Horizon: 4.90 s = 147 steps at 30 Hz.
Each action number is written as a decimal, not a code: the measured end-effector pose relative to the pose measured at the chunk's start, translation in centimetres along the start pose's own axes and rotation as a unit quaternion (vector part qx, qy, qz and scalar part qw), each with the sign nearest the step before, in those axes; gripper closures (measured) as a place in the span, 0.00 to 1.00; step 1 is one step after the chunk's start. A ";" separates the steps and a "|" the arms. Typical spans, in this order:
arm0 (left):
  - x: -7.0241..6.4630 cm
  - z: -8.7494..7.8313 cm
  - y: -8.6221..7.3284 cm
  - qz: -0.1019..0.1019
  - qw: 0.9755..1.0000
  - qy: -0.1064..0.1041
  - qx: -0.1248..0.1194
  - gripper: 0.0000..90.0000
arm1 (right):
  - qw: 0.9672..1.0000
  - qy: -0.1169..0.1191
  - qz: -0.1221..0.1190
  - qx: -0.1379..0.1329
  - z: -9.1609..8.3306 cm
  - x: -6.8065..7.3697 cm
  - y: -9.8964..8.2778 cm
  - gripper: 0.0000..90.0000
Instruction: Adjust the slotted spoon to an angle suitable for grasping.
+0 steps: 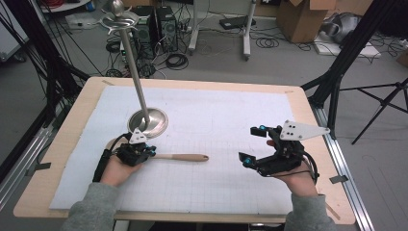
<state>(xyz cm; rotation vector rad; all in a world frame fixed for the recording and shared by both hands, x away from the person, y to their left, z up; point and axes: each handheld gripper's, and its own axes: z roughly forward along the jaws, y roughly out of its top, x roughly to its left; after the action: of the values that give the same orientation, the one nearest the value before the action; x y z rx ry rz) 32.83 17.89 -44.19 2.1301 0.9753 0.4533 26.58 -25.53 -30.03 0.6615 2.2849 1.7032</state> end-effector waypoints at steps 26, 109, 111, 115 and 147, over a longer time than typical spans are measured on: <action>-1.5 -6.4 -4.7 -0.011 1.000 0.014 -0.019 1.00 | 1.000 0.004 -0.005 0.006 0.5 0.2 0.1 0.09; -0.8 -7.0 1.0 0.082 0.989 -0.112 -0.061 0.58 | 1.000 0.004 0.004 -0.006 -0.4 -0.7 -0.6 0.09; -0.6 -7.1 0.7 0.083 0.988 -0.112 -0.062 0.51 | 1.000 0.000 0.009 -0.005 -0.5 -0.8 -0.7 0.09; -0.1 -7.7 0.3 0.103 0.984 -0.131 -0.063 0.43 | 1.000 -0.005 0.008 -0.004 -0.5 -0.9 -0.8 0.09; 1.2 -9.1 0.1 0.089 0.980 -0.158 -0.086 0.19 | 1.000 0.011 0.003 0.006 0.7 -0.7 -0.8 0.09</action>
<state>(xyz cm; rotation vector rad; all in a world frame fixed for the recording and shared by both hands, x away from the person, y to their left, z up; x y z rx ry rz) 28.45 23.16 -38.08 2.0591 0.5497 0.2630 27.33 -25.45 -31.06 0.6557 2.3130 1.7087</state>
